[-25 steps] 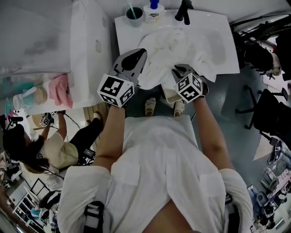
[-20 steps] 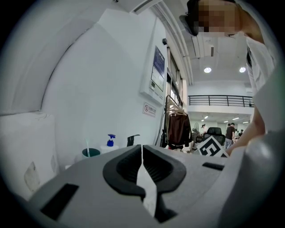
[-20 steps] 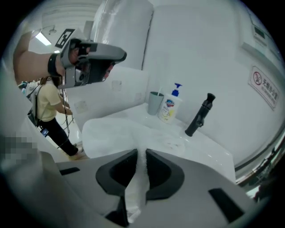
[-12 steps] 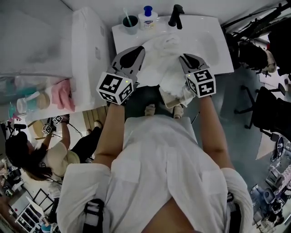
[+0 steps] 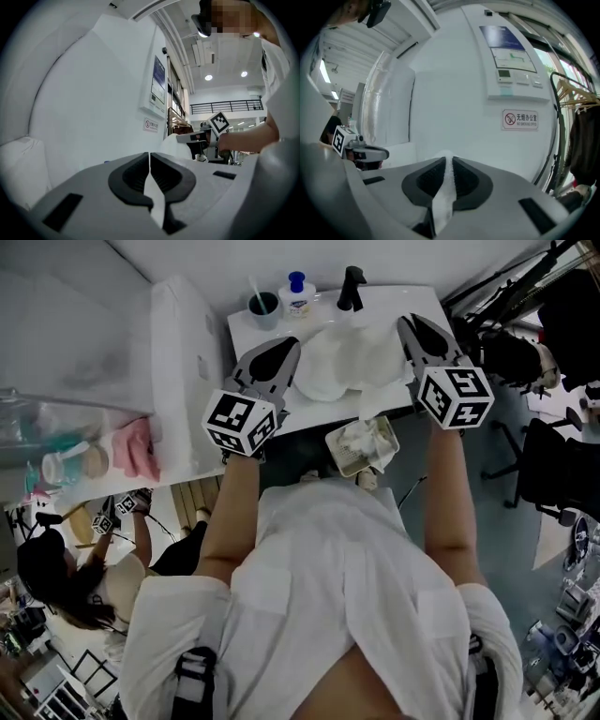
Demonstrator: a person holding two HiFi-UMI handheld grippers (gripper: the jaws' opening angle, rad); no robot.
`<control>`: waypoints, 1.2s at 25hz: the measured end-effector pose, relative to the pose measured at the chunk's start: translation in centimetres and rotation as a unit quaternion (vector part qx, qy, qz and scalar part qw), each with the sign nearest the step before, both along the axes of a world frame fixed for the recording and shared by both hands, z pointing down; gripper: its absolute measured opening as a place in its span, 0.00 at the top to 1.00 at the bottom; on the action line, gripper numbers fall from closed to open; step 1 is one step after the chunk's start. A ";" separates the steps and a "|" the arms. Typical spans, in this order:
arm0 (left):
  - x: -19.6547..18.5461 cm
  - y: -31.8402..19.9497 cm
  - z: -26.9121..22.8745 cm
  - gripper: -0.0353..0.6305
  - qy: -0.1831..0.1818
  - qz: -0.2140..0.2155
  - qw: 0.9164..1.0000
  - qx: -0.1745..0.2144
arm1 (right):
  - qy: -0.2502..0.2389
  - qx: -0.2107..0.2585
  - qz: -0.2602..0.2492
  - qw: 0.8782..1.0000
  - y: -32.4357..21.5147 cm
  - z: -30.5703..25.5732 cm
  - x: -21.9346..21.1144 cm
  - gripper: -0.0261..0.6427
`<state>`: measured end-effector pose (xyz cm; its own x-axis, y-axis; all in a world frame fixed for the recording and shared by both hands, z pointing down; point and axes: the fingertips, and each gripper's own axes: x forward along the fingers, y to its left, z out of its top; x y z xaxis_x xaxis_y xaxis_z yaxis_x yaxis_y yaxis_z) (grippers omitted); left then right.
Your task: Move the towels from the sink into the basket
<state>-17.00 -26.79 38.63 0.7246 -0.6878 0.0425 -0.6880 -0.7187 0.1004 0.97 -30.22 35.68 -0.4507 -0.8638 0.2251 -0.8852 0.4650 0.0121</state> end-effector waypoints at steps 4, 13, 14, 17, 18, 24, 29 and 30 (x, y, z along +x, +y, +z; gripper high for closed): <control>0.9 -0.1 -0.7 0.92 0.005 0.013 1.000 0.007 | -0.029 0.038 0.048 0.998 0.6 -3.8 3.4 0.87; 5.7 0.7 -1.4 0.92 0.010 0.074 0.997 0.013 | -0.074 0.131 0.165 0.975 6.4 -10.9 12.3 0.87; 6.7 1.0 -1.4 0.92 0.009 0.084 0.996 0.014 | -0.074 0.138 0.180 0.971 7.4 -11.4 13.5 0.87; 10.0 2.1 -1.7 0.92 0.006 0.116 0.993 0.017 | -0.076 0.155 0.223 0.959 10.8 -12.5 17.5 0.87; 11.1 2.5 -1.9 0.92 0.005 0.124 0.992 0.018 | -0.078 0.159 0.235 0.956 11.9 -12.7 18.7 0.87; 18.8 6.2 -2.9 0.92 0.001 0.172 0.985 0.024 | -0.079 0.164 0.289 0.940 18.9 -12.9 26.2 0.87; 26.0 10.6 -3.4 0.92 -0.003 0.214 0.977 0.024 | -0.082 0.156 0.323 0.930 24.8 -11.6 31.8 0.87; 27.4 11.6 -3.3 0.92 -0.005 0.223 0.975 0.023 | -0.085 0.155 0.330 0.927 26.1 -11.2 32.9 0.87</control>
